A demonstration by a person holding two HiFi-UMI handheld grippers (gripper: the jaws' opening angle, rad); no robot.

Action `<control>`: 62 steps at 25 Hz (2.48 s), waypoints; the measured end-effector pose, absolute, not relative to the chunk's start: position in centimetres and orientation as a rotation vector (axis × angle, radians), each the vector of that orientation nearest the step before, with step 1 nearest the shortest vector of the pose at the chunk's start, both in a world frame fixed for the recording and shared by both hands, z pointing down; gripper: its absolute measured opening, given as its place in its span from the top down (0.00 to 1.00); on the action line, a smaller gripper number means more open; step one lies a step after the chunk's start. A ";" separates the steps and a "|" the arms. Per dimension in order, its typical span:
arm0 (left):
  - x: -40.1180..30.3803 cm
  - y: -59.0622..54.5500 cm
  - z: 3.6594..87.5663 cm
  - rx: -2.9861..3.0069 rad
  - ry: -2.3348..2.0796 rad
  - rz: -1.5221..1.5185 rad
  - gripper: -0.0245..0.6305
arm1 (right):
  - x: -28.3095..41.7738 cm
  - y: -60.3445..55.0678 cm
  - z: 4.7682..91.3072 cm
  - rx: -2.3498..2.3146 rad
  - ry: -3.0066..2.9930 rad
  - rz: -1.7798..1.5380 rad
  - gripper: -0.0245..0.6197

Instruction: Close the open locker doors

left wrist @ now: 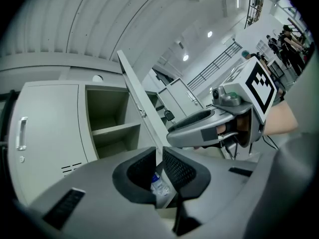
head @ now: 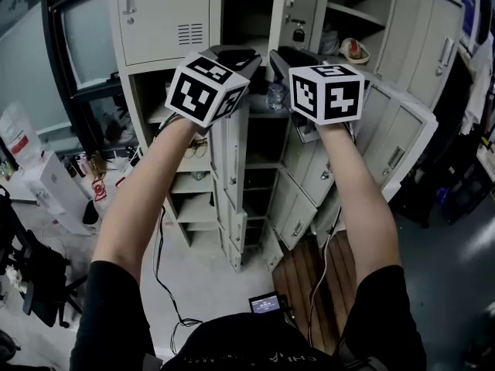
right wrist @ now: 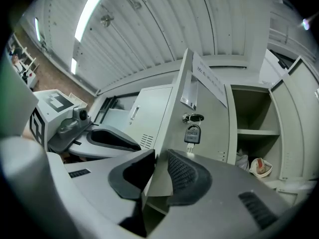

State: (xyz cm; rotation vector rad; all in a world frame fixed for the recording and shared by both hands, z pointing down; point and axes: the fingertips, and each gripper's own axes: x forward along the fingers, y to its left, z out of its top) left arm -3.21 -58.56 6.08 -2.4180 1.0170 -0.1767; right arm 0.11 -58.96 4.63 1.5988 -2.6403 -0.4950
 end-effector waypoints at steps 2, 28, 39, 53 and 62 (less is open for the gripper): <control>-4.2 -59.3 6.3 -2.420 1.027 -0.184 0.88 | -1.1 -59.7 4.6 1.597 -2.655 -0.484 0.81; -10.7 -75.4 7.5 -2.339 1.314 -0.216 0.90 | -7.5 -75.8 5.6 1.288 -2.741 -0.556 0.86; -10.3 -79.9 7.7 -2.332 1.372 -0.244 0.90 | -6.2 -80.3 6.1 1.297 -2.746 -0.525 0.86; -10.0 -80.4 7.0 -2.356 1.304 -0.277 0.92 | -6.3 -80.4 5.5 1.299 -2.705 -0.550 0.86; -10.1 -80.1 5.9 -2.359 1.204 -0.313 0.93 | -6.0 -78.8 0.5 1.449 -2.790 -0.399 0.86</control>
